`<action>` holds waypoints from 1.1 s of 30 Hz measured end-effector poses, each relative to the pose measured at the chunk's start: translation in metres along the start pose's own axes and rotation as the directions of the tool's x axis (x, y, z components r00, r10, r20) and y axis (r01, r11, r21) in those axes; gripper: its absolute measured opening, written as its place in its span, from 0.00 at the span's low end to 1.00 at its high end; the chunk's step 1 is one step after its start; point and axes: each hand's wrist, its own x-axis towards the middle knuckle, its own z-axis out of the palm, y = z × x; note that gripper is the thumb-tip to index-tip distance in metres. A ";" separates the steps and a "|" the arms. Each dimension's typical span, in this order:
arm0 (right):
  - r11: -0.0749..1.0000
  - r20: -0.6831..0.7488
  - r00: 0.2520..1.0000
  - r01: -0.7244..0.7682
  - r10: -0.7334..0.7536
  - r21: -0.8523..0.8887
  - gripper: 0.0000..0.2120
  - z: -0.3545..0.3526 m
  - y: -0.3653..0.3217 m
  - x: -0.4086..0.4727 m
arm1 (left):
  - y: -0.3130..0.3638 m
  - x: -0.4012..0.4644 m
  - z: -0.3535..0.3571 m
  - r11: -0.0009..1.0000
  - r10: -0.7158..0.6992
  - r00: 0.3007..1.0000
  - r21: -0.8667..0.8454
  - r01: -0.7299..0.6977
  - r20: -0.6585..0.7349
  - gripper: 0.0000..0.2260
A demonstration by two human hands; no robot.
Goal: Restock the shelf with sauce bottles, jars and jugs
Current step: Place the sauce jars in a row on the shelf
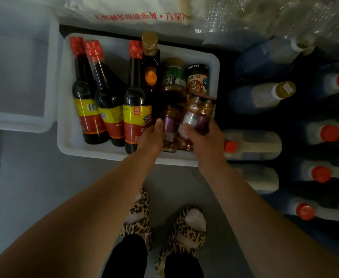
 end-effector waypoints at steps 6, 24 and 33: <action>0.970 0.005 0.998 -0.061 0.061 0.236 0.22 -0.015 -0.007 -0.011 | -0.010 0.014 0.018 0.995 0.013 0.988 0.098 0.002 -0.151 0.21; 0.924 0.003 0.988 -0.148 0.157 0.353 0.21 -0.015 -0.023 -0.021 | -0.006 0.035 0.038 0.889 -0.308 0.951 -0.348 0.297 0.022 0.22; 0.906 -0.009 0.978 -0.188 0.207 0.379 0.23 -0.040 -0.060 -0.067 | 0.008 -0.028 0.003 0.819 -0.111 0.957 -0.521 0.241 0.269 0.13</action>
